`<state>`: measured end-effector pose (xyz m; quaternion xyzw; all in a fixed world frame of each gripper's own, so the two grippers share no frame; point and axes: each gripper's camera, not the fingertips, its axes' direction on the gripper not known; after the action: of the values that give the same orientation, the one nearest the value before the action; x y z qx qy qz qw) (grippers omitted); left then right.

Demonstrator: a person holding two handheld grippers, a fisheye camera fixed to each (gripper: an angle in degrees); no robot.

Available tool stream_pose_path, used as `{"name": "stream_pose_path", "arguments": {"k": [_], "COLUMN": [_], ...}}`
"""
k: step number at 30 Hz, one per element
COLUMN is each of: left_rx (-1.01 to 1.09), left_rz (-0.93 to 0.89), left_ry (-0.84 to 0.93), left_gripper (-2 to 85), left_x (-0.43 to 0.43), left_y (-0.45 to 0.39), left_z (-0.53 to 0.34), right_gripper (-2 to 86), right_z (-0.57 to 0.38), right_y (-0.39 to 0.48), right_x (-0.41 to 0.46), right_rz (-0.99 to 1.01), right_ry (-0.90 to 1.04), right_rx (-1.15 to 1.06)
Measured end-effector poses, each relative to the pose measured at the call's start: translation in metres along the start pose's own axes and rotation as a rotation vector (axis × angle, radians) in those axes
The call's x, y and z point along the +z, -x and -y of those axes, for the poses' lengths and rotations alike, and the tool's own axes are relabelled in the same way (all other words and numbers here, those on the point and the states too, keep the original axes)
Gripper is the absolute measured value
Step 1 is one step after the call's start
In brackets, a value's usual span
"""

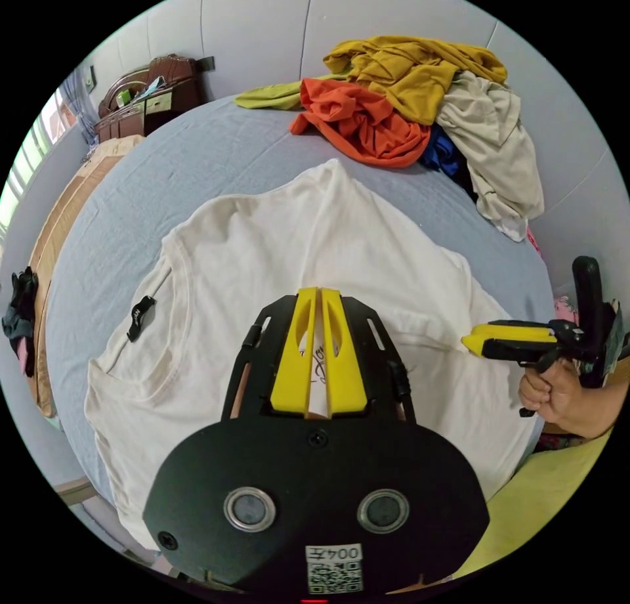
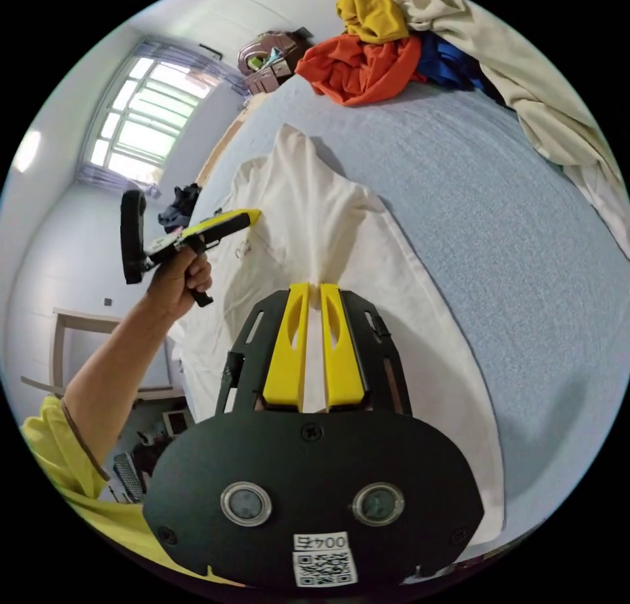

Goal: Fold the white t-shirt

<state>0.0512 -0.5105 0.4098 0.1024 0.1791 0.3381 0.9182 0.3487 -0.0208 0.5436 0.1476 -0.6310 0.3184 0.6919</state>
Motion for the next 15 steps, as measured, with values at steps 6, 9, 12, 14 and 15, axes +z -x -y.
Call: {"name": "stream_pose_path", "arguments": {"k": [6,9,12,14,15], "left_rx": [-0.01,-0.028,-0.012,0.008,0.009], "left_rz": [0.002,-0.024,-0.043,-0.035,-0.035], "left_ry": [0.006,-0.045,-0.047,-0.025,-0.02], "left_gripper": [1.8,1.8,1.7,1.7,1.7], "left_x": [-0.007,-0.018,-0.018,-0.011,-0.01], "left_y": [0.011,0.014,0.009,0.005,0.004], "left_z": [-0.005,-0.011,-0.018,-0.022,-0.023], "right_gripper": [6.3,8.1,9.7,9.9,9.9], "right_z": [-0.001,0.015,0.035,0.043,0.048], "right_y": [0.003,-0.005,-0.011,-0.009,-0.006], "right_x": [-0.029,-0.041,-0.035,-0.029,-0.025], "right_rz": [-0.073,-0.151,-0.206,-0.223,-0.211], "right_ry": [-0.046,-0.057,0.001,0.034,0.058], "right_rx": [-0.186,-0.274,-0.357,-0.412,-0.446]}}
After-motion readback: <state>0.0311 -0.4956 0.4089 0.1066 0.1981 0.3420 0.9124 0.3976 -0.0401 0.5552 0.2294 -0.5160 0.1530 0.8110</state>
